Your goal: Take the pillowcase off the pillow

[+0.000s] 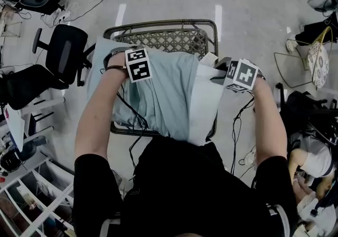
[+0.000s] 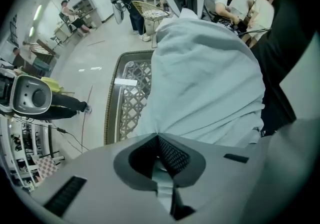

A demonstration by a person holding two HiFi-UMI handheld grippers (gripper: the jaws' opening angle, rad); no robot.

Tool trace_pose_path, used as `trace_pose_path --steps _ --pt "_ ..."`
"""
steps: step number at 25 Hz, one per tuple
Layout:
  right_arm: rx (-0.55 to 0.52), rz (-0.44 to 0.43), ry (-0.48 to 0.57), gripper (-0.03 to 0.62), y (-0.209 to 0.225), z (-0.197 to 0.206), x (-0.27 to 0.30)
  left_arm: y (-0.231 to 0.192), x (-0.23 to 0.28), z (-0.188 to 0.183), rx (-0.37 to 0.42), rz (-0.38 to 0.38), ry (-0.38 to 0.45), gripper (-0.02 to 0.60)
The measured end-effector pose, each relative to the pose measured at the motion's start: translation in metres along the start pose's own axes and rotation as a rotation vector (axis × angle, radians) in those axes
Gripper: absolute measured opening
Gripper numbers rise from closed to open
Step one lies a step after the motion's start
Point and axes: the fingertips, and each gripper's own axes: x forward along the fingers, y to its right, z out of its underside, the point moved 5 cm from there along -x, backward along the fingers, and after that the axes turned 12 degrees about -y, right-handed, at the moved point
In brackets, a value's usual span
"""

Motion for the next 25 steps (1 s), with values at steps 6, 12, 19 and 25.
trace_pose_path --steps 6,12,19,25 --pt "0.017 -0.014 0.049 0.123 0.01 0.005 -0.009 0.001 -0.004 0.034 -0.097 0.004 0.003 0.006" --pt "-0.021 0.061 -0.033 0.155 0.012 0.004 -0.006 -0.001 -0.019 0.016 -0.193 -0.008 0.111 0.009" --pt "0.035 0.163 -0.091 0.275 0.016 0.005 -0.003 0.004 -0.032 -0.043 -0.131 0.048 0.305 0.174" --pt "0.054 0.216 -0.033 0.318 0.025 -0.021 -0.007 0.002 0.002 -0.068 -0.073 0.086 0.257 0.19"
